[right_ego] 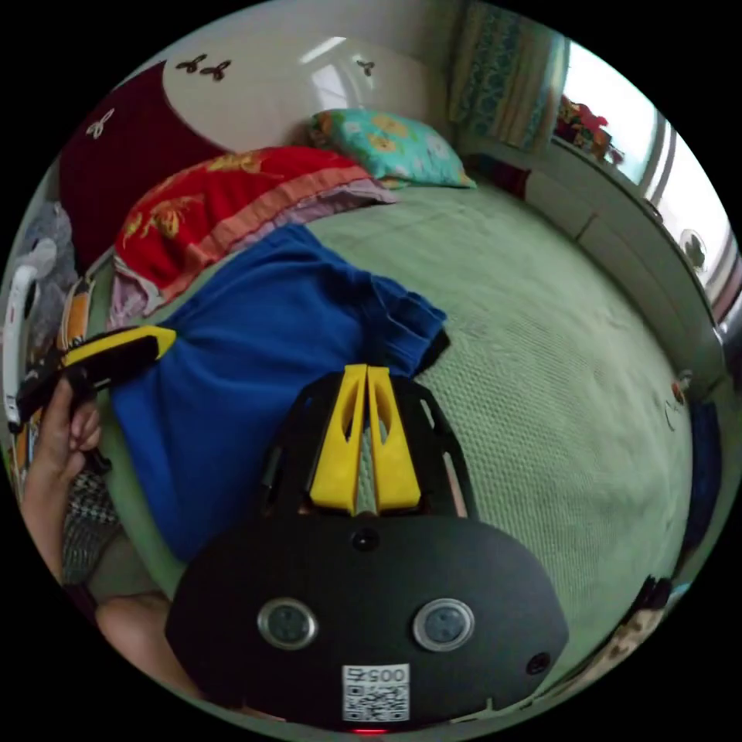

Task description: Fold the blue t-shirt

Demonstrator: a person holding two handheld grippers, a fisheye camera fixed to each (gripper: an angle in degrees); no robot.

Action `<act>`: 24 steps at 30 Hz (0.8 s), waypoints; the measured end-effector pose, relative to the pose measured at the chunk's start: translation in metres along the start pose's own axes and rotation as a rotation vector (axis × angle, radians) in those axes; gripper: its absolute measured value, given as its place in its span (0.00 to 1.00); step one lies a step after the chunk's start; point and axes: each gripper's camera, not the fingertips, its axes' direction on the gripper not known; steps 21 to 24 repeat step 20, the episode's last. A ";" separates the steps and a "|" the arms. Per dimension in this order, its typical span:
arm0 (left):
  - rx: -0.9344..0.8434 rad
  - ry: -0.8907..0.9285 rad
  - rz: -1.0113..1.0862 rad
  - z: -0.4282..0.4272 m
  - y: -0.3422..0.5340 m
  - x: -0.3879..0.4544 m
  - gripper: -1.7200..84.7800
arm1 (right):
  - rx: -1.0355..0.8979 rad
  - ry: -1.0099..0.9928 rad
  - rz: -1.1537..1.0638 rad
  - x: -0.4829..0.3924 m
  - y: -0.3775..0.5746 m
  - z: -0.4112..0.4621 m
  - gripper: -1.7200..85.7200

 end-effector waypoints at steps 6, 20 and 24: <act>0.093 0.002 0.095 -0.059 0.070 0.088 0.01 | 0.112 0.009 0.116 0.022 0.122 -0.128 0.01; -0.031 0.162 0.463 -0.132 0.251 0.422 0.01 | 0.055 0.299 0.805 0.134 0.440 -0.449 0.01; -0.031 0.162 0.463 -0.132 0.251 0.422 0.01 | 0.055 0.299 0.805 0.134 0.440 -0.449 0.01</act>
